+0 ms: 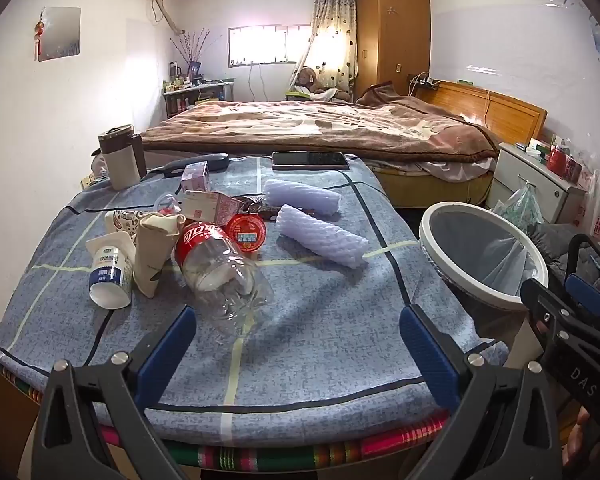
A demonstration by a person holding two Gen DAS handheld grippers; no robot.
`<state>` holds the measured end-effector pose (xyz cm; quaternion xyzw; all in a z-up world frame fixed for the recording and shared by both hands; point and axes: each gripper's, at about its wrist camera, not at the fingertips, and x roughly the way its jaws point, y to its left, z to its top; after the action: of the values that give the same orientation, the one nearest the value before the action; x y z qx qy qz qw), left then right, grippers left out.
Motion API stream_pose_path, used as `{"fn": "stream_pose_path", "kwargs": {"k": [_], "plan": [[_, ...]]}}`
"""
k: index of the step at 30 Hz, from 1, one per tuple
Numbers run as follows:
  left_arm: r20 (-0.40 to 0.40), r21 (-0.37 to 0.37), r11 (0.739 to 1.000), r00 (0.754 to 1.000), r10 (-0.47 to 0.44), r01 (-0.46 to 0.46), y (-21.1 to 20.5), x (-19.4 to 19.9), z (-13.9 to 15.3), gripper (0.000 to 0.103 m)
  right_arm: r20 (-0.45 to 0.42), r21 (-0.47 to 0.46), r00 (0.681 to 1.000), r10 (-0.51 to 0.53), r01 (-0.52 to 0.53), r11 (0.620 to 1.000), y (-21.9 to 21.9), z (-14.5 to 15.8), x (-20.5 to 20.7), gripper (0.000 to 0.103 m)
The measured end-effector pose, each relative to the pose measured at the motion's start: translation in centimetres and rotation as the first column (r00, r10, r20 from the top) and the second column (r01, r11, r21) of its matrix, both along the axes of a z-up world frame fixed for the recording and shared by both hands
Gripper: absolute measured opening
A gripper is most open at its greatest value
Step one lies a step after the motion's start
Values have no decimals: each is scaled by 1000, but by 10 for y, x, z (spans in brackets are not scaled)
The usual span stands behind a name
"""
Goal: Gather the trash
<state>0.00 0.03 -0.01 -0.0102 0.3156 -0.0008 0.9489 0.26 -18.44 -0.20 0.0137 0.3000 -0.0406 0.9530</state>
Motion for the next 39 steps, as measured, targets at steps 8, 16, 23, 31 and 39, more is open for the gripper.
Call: {"fn": "stream_pose_path", "kwargs": {"k": [8, 16, 23, 31, 39], "plan": [[-8, 4, 1000, 1000, -2, 2, 4, 3, -2, 103, 3, 0, 1000, -1, 1, 1000, 0, 0, 0, 77], [-8, 18, 1000, 1000, -3, 3, -4, 0, -2, 103, 4, 0, 1000, -2, 2, 1000, 0, 1, -1, 77], [-8, 18, 1000, 1000, -3, 3, -4, -1, -2, 103, 6, 1, 1000, -3, 3, 1000, 0, 1, -1, 77], [-8, 15, 1000, 1000, 0, 0, -3, -1, -1, 103, 7, 1, 1000, -2, 2, 1000, 3, 0, -2, 77], [-7, 15, 1000, 1000, -1, 1, -3, -1, -1, 103, 9, 1, 1000, -2, 2, 1000, -2, 3, -2, 77]]}}
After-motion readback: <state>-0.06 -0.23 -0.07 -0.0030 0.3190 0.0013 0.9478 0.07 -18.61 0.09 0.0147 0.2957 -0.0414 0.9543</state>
